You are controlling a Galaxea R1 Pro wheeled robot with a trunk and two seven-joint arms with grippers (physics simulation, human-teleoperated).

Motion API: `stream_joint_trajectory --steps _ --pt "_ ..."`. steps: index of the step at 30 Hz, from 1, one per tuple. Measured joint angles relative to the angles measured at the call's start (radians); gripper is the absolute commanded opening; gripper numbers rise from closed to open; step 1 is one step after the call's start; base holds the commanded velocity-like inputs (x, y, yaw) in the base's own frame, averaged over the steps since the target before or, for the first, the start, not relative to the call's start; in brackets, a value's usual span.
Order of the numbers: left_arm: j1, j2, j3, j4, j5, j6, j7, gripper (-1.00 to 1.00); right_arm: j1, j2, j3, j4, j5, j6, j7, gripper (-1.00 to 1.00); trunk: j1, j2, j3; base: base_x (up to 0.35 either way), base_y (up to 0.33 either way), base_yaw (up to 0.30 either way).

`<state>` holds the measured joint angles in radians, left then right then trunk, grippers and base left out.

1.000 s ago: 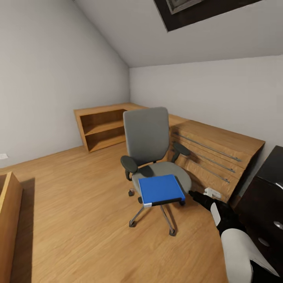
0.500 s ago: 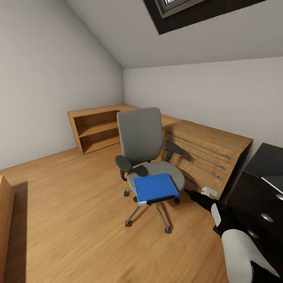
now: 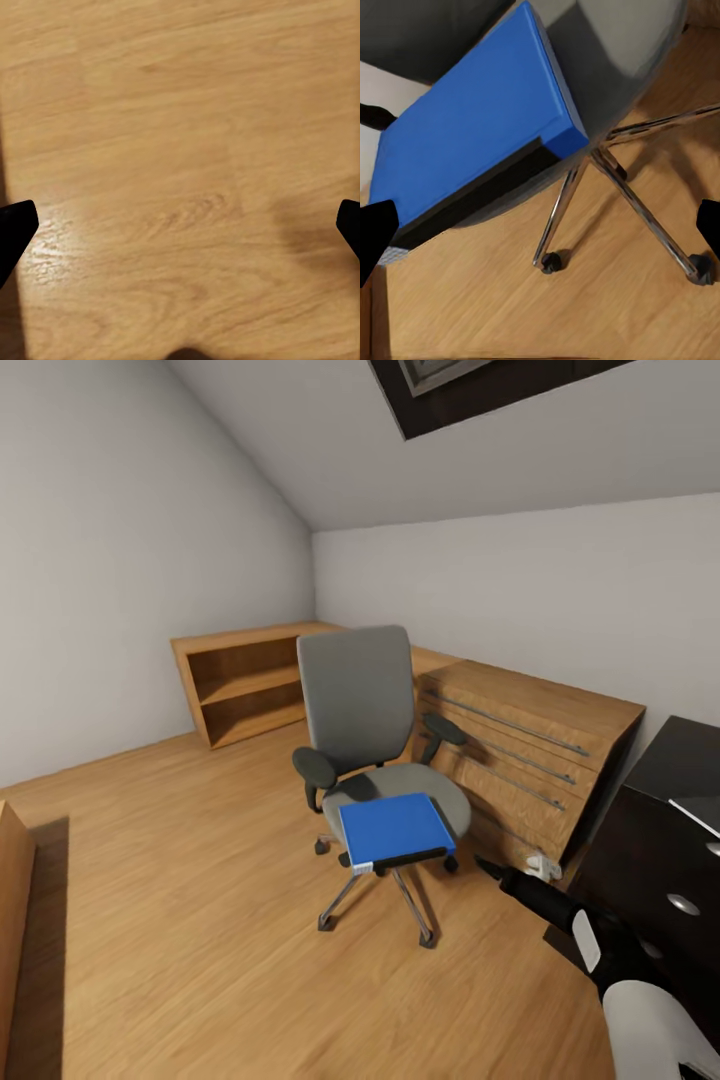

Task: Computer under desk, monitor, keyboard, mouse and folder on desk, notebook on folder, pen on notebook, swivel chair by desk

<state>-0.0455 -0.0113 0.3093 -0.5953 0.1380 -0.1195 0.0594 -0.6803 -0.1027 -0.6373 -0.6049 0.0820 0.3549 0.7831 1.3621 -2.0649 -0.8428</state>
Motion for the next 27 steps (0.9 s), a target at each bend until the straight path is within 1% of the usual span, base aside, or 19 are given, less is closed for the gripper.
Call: stream_joint_trajectory --steps 1,2,3,4,5,8,9,11,12,14,15,17,18,19,20,21,22,25,27 --pt "0.0 0.0 0.0 0.0 0.0 0.0 0.0 1.0 0.003 -0.007 0.0 0.01 -0.012 0.002 0.029 1.0 0.004 -0.007 -0.003 0.0 0.0 0.0" --pt "0.0 0.0 0.0 0.0 0.0 0.0 -0.001 1.0 0.006 -0.02 -0.001 0.028 -0.032 0.016 0.068 1.0 0.008 -0.014 -0.006 0.0 0.0 0.0" --pt "0.0 0.0 0.0 0.0 0.0 0.0 -0.001 1.0 0.008 -0.03 -0.001 0.04 -0.048 0.031 0.092 1.0 0.012 -0.021 -0.009 0.0 0.0 0.0" --pt "0.0 0.0 0.0 0.0 0.0 -0.001 0.0 1.0 0.008 -0.036 -0.001 0.046 -0.057 0.04 0.103 1.0 0.015 -0.028 -0.013 0.0 0.0 0.0" --pt "0.0 0.0 -0.001 0.0 0.0 -0.001 0.0 1.0 0.009 -0.049 -0.002 0.059 -0.087 0.062 0.132 1.0 0.019 -0.035 -0.016 0.0 0.0 0.0" --pt "0.0 0.0 -0.004 -0.002 -0.001 0.0 0.001 1.0 0.009 -0.066 -0.003 0.07 -0.127 0.087 0.157 1.0 0.031 -0.056 -0.025 0.0 0.0 0.0" --pt "0.0 -0.002 -0.007 -0.028 -0.002 0.007 0.0 1.0 0.009 -0.076 -0.003 0.083 -0.168 0.114 0.167 1.0 0.035 -0.063 -0.028 0.0 0.0 0.0" --pt "0.0 -0.007 -0.008 -0.087 -0.003 0.035 -0.001 1.0 0.009 -0.078 -0.003 0.089 -0.184 0.124 0.17 1.0 0.042 -0.077 -0.034 0.0 0.0 0.0" --pt "0.0 -0.009 -0.009 -0.127 -0.004 0.076 -0.001 1.0 0.009 -0.078 -0.003 0.091 -0.188 0.126 0.171 1.0 0.046 -0.084 -0.038 0.0 0.0 0.0" --pt "-0.001 -0.011 -0.01 -0.319 -0.006 0.301 -0.003 1.0 0.01 -0.078 -0.002 0.093 -0.192 0.129 0.171 1.0 0.054 -0.098 -0.044 0.0 0.0 0.0" --pt "0.0 -0.012 -0.01 -0.392 -0.005 0.368 -0.004 1.0 0.01 -0.077 -0.002 0.094 -0.193 0.127 0.17 1.0 0.057 -0.105 -0.047 0.0 0.0 0.0" --pt "0.0 -0.014 -0.01 -0.588 -0.004 0.545 -0.007 1.0 0.01 -0.076 -0.001 0.104 -0.191 0.124 0.169 1.0 0.065 -0.119 -0.053 0.0 0.0 0.0" --pt "0.0 -0.015 -0.011 -0.665 -0.003 0.624 -0.007 1.0 0.01 -0.076 -0.001 0.111 -0.19 0.123 0.169 1.0 0.069 -0.126 -0.056 0.0 0.0 0.0" --pt "0.0 -0.015 -0.012 -0.687 -0.003 0.647 -0.008 1.0 0.01 -0.076 -0.001 0.112 -0.19 0.123 0.169 1.0 0.073 -0.133 -0.059 0.0 0.0 0.0" --pt "0.0 -0.013 -0.06 -0.775 0.0 0.714 -0.008 1.0 0.009 -0.077 -0.001 0.116 -0.189 0.122 0.171 1.0 0.077 -0.14 -0.063 0.0 0.0 0.0" --pt "0.0 -0.013 -0.086 -0.833 -0.002 0.742 -0.007 1.0 0.01 -0.077 -0.001 0.117 -0.188 0.122 0.172 1.0 0.08 -0.147 -0.066 0.0 0.0 0.0" --pt "0.0 -0.013 -0.101 -0.869 -0.001 0.789 -0.007 1.0 0.009 -0.077 -0.001 0.118 -0.188 0.122 0.173 1.0 0.084 -0.154 -0.069 0.0 0.0 0.0" --pt "0.0 -0.015 -0.117 -0.884 0.0 0.839 -0.005 1.0 0.009 -0.077 -0.001 0.117 -0.188 0.122 0.173 1.0 0.096 -0.175 -0.078 0.0 0.0 0.0" --pt "0.0 -0.015 -0.122 -0.855 0.0 0.844 -0.005 1.0 0.01 -0.078 -0.001 0.117 -0.188 0.121 0.173 1.0 0.104 -0.189 -0.085 0.0 0.0 0.0"
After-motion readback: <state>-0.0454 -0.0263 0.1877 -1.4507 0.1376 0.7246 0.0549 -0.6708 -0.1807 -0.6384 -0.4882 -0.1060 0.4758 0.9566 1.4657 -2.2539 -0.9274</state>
